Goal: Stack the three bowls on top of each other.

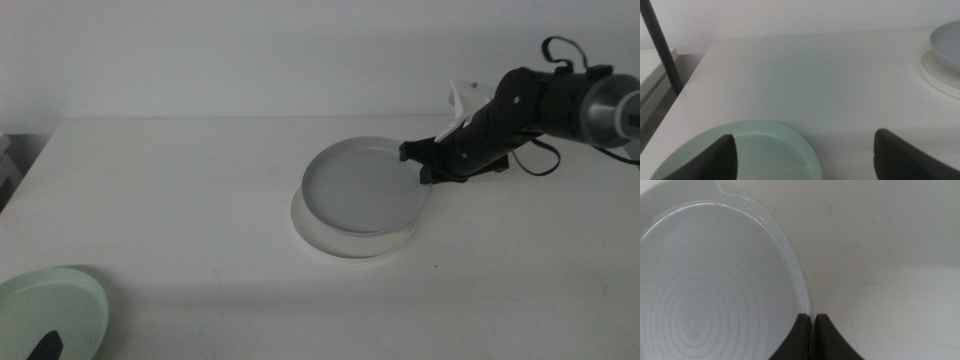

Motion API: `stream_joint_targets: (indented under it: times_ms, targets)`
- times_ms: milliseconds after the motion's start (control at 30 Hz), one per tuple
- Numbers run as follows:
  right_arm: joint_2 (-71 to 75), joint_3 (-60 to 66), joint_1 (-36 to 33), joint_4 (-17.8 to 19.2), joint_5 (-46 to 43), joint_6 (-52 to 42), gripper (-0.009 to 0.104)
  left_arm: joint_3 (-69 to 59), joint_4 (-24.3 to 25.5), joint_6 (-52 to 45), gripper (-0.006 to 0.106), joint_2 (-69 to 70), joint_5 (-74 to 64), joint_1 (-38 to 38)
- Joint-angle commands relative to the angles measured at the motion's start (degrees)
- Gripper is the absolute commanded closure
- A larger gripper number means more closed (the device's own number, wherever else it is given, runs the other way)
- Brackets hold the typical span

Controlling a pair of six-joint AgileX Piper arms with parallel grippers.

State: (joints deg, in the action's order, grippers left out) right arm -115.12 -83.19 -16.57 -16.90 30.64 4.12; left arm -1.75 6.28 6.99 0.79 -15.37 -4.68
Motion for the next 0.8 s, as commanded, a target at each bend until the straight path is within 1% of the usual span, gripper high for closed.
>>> stream_joint_targets:
  times_ms: [0, 167, 233, 333, 467, 533, 600, 700, 767]
  targets:
    - [2.39, -1.42, -0.76, -0.41, -3.33, -0.54, 0.096, 0.26, 0.05, 0.71, 0.003, 0.74, 4.0, 0.04]
    - [1.79, -1.42, -1.74, -0.3, -4.26, -0.91, 0.094, 0.26, 0.05, 0.71, 0.003, 0.74, 4.0, 0.04]
    - [1.79, -1.42, -1.88, -0.3, -4.38, -1.21, 0.09, 0.26, 0.05, 0.71, 0.003, 0.74, 4.0, 0.04]
    - [1.79, -1.42, -2.27, -0.3, -4.1, -2.96, 0.08, 0.26, 0.05, 0.71, 0.003, 0.74, 4.0, 0.04]
    - [3.14, -1.53, -2.51, -0.41, -1.43, -3.42, 0.057, 0.26, 0.05, 0.71, 0.003, 0.74, 4.0, 0.04]
    - [5.64, -1.53, -2.44, -0.2, 0.46, -4.12, 0.048, 0.26, 0.05, 0.71, 0.003, 0.74, 4.0, 0.04]
    - [8.95, -1.53, -2.44, -0.17, 2.36, -7.82, 0.042, 0.26, 0.05, 0.71, 0.003, 0.74, 4.0, 0.04]
    - [15.93, -0.18, -2.67, -2.01, 7.18, -14.13, 0.039, 0.26, 0.05, 0.71, 0.003, 0.74, 4.0, 0.04]
    - [22.3, 3.79, -2.67, -5.77, 7.72, -17.38, 0.039, 0.26, 0.05, 0.71, 0.003, 0.74, 4.0, 0.04]
